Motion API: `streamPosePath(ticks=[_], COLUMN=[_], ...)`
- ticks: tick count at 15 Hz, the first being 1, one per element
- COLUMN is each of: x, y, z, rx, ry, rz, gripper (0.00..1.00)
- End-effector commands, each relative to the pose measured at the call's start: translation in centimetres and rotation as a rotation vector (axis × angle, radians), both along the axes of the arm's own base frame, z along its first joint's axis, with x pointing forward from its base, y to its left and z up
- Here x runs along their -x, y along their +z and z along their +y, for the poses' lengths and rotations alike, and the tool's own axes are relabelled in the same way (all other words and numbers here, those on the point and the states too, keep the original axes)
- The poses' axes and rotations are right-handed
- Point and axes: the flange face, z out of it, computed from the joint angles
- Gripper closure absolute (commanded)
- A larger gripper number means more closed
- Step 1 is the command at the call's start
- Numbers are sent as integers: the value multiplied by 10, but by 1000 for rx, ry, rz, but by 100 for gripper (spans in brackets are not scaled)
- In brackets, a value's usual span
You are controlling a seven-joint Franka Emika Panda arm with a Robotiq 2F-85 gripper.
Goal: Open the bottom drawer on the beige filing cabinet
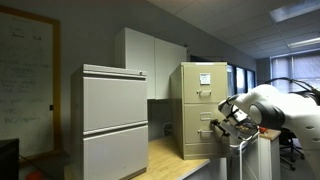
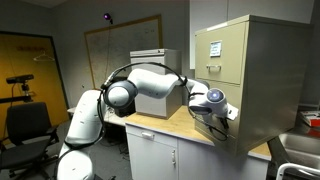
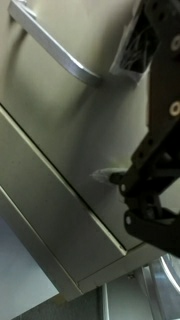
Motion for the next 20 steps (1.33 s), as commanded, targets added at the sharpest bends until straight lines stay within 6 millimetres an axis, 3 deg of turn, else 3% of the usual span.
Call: streamPosePath(ticks=[1,9,15,18,19,20], x=[-26,-25,-30,-22,-17,-12], y=[21,-19,-67,-75,-77,-76], z=[16,59,75,74,72,71], rx=[-27,-169,-171,-150,-138,-128], ry=[0,-26,-1,-7,-17,-23], rz=[-90,-188,-83,-39,-18,-3], gripper=[0,0,0,0,25,26])
